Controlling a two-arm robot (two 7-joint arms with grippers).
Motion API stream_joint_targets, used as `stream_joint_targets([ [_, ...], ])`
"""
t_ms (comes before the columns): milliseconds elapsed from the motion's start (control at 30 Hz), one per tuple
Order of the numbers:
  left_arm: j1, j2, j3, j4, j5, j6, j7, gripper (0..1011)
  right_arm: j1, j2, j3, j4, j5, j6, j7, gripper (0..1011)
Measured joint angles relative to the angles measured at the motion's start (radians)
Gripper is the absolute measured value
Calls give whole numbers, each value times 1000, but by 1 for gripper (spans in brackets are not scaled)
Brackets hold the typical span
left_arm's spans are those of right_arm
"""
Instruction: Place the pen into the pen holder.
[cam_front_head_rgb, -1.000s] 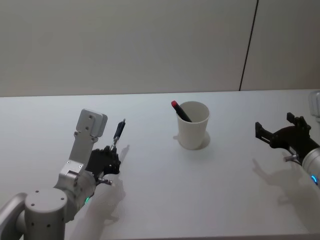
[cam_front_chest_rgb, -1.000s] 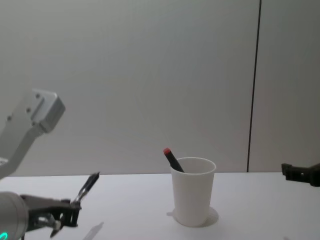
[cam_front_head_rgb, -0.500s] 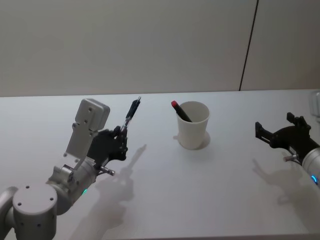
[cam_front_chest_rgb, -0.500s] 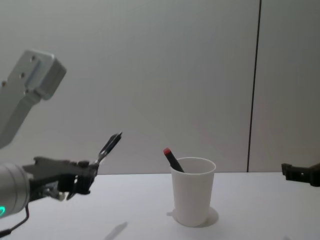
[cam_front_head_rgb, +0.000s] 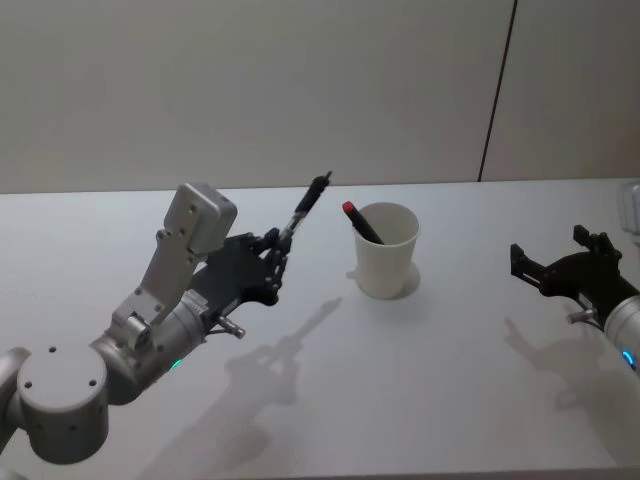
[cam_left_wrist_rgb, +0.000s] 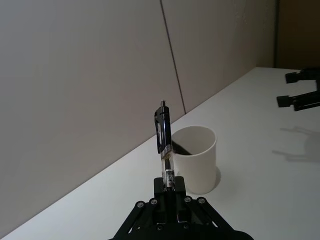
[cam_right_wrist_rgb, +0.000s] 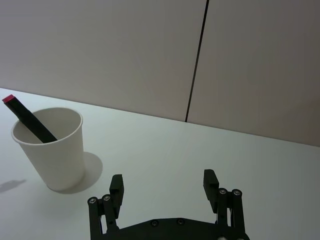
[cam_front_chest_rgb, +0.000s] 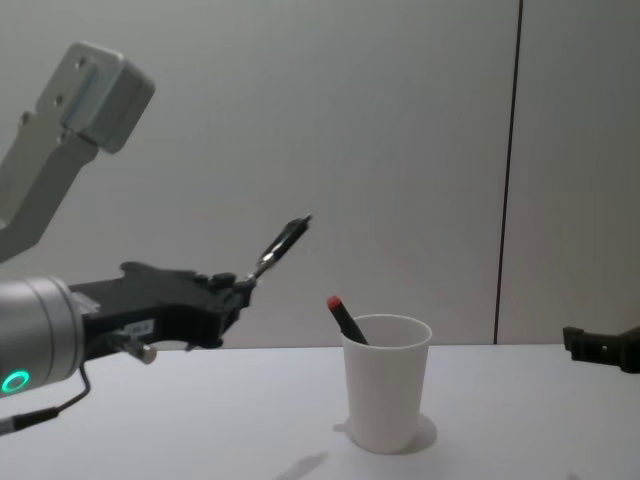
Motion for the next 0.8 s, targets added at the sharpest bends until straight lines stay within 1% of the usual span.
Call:
stream_joint_targets([
  [67,-10,-3,0,11,2,-18,-33,129,0,0,0,0,0,0,0,1001],
  [100,-10,-3,0,11,2,-18,-33,129,0,0,0,0,0,0,0,1001],
  [200,-31,-10,2,32,3,-48,-93,129,0,0,0,0,0,0,0,1002],
  [400,-65,-26,6,70,3,-88,-180,129,0,0,0,0,0,0,0,1001],
  [433,-65,-26,6,70,3,-88,-180,129,0,0,0,0,0,0,0,1002],
  [500,-79,-33,8,87,3,-103,-214,129,0,0,0,0,0,0,0,1002],
  [533,-79,-33,8,87,3,-103,-214,129,0,0,0,0,0,0,0,1001],
  [567,-87,-37,10,96,3,-110,-233,129,0,0,0,0,0,0,0,1001],
  [667,-99,-42,12,109,3,-117,-256,129,0,0,0,0,0,0,0,1002],
  [800,-120,-54,18,135,3,-131,-306,129,0,0,0,0,0,0,0,1001],
])
